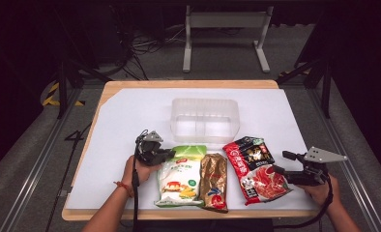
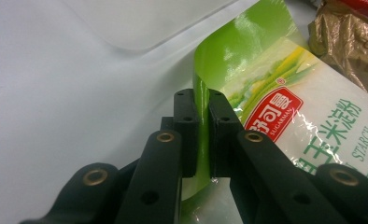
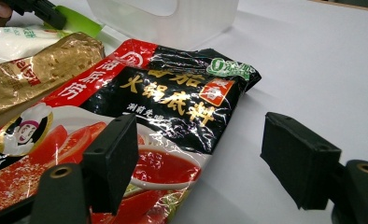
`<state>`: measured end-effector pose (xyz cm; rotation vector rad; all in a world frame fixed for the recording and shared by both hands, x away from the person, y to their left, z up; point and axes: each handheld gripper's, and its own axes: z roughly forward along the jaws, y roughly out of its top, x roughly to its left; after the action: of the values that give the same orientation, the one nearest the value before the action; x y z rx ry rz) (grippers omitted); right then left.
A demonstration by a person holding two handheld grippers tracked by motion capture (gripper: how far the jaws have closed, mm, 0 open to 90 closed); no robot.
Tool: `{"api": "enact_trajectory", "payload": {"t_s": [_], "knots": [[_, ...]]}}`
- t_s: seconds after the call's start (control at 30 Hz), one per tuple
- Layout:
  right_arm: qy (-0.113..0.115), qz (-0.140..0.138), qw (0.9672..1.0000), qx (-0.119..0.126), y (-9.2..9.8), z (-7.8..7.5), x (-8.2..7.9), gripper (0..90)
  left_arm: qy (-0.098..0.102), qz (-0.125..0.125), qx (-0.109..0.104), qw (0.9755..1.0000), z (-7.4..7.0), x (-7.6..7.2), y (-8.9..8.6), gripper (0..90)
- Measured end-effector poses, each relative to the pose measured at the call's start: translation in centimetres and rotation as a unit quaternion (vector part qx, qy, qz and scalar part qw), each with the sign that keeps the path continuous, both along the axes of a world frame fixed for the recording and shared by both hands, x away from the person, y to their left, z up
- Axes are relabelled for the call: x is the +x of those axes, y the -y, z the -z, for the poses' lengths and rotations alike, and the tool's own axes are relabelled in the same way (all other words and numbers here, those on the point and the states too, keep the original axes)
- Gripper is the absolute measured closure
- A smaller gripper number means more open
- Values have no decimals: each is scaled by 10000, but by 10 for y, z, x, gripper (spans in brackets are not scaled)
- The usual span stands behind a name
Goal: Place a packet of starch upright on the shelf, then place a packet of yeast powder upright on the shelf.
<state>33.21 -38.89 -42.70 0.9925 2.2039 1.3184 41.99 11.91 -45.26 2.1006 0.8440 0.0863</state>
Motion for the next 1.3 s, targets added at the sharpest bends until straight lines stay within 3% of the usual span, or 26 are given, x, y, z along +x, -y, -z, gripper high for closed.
{"api": "enact_trajectory", "payload": {"t_s": [0.2, 0.33, 0.4, 0.47, 0.63, 0.83, 0.97, 1.0, 1.13, 1.2, 1.3], "knots": [[13, 33, 10000, -29, 2, 0, -2, 276, 12, 0, -393, 9992, -7, -2, -9, 868], [54, 74, 10000, -7, 5, -1, -4, 278, 20, 2, -500, 9987, -11, -4, -12, 870], [63, 99, 9999, 0, 6, -1, -4, 277, 15, 4, -702, 9975, -15, -7, -15, 871], [61, 104, 9999, -3, 6, -1, -4, 277, 45, 16, -716, 9974, -16, -9, -16, 873], [73, 65, 9999, -41, 3, -1, -3, 278, 141, -34, -1001, 9949, -28, -19, -24, 878], [69, 10, 9999, -97, 0, -1, -1, 276, 351, -123, -1598, 9864, -48, -32, -40, 880], [77, 23, 10000, -54, 1, -1, -2, 274, 494, -151, -1806, 9822, -63, -42, -43, 882], [77, 23, 10000, -54, 1, -1, -2, 274, 494, -151, -1806, 9822, -63, -42, -43, 882], [125, 1, 9999, -41, 2, -3, -4, 275, 702, -72, -2095, 9753, -79, -52, -48, 884], [119, 4, 9999, -40, 2, -3, -3, 275, 811, -91, -2060, 9751, -85, -57, -48, 885], [112, -11, 9999, -50, 1, -3, -3, 275, 919, -24, -2152, 9722, -92, -64, -48, 887]]}}
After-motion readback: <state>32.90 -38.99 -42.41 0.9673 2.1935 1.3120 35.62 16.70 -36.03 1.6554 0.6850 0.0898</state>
